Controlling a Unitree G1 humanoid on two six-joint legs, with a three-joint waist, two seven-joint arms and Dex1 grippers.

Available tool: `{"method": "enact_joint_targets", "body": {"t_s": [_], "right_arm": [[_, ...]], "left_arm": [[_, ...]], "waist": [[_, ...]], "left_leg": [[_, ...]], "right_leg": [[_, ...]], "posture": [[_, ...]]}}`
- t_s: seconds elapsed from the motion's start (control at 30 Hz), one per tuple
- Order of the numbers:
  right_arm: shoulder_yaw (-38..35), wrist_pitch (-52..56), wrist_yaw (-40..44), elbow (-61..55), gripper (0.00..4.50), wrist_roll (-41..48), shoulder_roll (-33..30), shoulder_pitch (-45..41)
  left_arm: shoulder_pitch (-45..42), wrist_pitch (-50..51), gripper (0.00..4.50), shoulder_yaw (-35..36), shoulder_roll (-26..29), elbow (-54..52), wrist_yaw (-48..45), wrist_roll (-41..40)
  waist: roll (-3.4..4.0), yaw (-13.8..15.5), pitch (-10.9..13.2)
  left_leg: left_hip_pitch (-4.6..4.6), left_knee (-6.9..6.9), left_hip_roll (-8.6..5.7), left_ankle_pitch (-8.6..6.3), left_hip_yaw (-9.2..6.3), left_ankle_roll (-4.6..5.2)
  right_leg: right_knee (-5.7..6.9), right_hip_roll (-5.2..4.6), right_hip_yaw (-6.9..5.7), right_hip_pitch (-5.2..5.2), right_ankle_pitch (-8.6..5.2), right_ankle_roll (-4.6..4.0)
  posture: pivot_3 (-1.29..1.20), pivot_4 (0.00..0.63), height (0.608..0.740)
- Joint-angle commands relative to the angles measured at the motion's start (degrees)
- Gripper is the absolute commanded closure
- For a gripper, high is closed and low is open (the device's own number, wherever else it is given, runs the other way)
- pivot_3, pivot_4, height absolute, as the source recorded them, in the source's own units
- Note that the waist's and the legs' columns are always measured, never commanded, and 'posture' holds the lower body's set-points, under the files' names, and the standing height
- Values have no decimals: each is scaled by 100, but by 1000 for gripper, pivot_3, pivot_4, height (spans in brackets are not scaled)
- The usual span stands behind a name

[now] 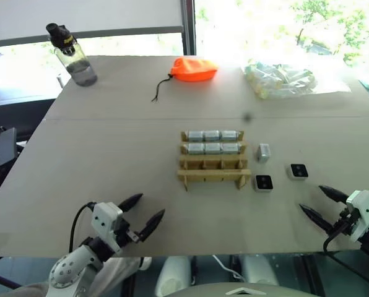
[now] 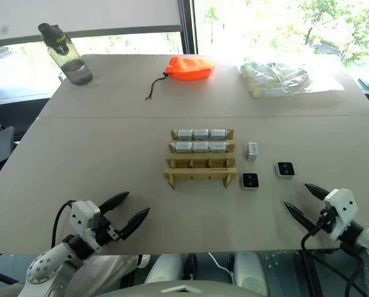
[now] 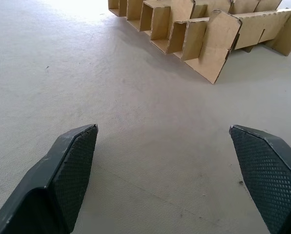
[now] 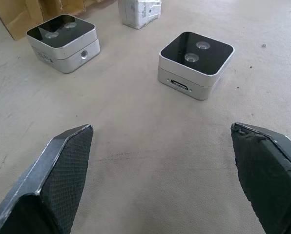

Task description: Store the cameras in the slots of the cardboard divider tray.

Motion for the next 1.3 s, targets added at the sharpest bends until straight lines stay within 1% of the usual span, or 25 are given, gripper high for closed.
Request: {"method": "enact_joint_targets", "body": {"t_s": [0.03,0.23,0.33,0.57,0.83,0.93,1.0,1.1,1.2,1.3], "right_arm": [[-141,3,-10,-199,21,81,-13,113],[-96,75,-183,-409,21,51,80,215],[-80,70,-226,-431,21,31,119,217],[-54,61,-289,-462,21,20,180,212],[-52,87,-539,-629,21,7,381,235],[-38,241,-952,-782,21,-144,503,189],[23,341,-1288,-918,21,-281,644,162],[329,654,-2124,-1331,21,-573,1194,126],[534,872,-2718,-1613,21,-832,1607,82],[579,1090,-3322,-1692,21,-1041,1919,-69]], "left_arm": [[-24,-50,0,-32,-12,333,-31,103],[-256,117,0,-89,56,236,-41,36],[-280,261,0,-81,87,43,6,-6],[-288,495,0,-42,133,-269,31,-89],[-464,483,0,26,278,-128,-383,-311],[-648,540,0,130,484,-35,-798,-590],[-713,817,0,190,709,-108,-1215,-1023],[-787,993,0,107,1280,-409,-2162,-1428],[-1115,1098,0,73,1797,-541,-2732,-1547],[-1797,1205,0,4,2208,-540,-3044,-1542]], "waist": [[4,4,-2],[10,16,-6],[9,15,-5],[6,18,-4],[-3,11,2],[-5,7,3],[-5,5,3],[-9,2,3],[3,3,8],[1,11,7]], "left_leg": [[0,0,0,0,0,0],[3,2,0,1,-5,0],[19,2,1,1,-4,0],[15,2,-1,1,-10,0],[12,2,-2,1,-11,0],[10,2,-1,1,-12,0],[9,2,-1,1,-8,0],[4,1,4,1,-14,-3],[-14,1,9,2,-14,-5],[-18,9,4,5,-12,-9]], "right_leg": [[0,0,0,0,0,0],[3,0,-2,5,0,0],[3,-2,-3,20,0,0],[2,-6,3,21,0,0],[2,-5,2,20,0,0],[2,-4,1,18,1,-1],[2,-5,0,16,1,-1],[2,-3,-1,12,1,-3],[3,1,0,-5,7,-12],[4,-1,-1,-5,6,-11]], "posture": [[0,150,740],[0,150,740],[0,150,740],[0,150,740],[0,150,740],[0,150,740],[0,150,740],[0,150,740],[0,150,740],[0,150,740]]}}
